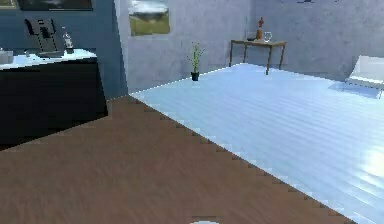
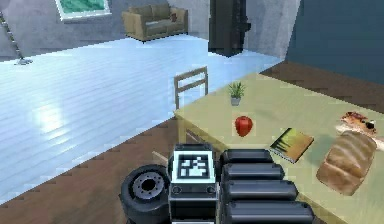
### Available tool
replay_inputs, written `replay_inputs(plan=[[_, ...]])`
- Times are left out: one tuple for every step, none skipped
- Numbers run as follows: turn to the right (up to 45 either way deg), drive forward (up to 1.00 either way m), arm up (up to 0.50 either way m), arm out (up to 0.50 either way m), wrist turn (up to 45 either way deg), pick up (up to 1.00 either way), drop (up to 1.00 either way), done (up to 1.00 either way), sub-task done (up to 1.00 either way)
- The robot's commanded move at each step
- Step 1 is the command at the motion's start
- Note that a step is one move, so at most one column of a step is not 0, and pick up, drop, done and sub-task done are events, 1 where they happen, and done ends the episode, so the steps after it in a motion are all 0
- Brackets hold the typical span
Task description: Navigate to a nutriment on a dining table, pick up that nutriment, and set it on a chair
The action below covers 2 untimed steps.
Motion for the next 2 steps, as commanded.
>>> replay_inputs(plan=[[42.0, 0.00, 0.00, 0.00, 0.0, 0.00, 0.00, 0.00, 0.00], [0.0, 0.85, 0.00, 0.00, 0.0, 0.00, 0.00, 0.00, 0.00]])
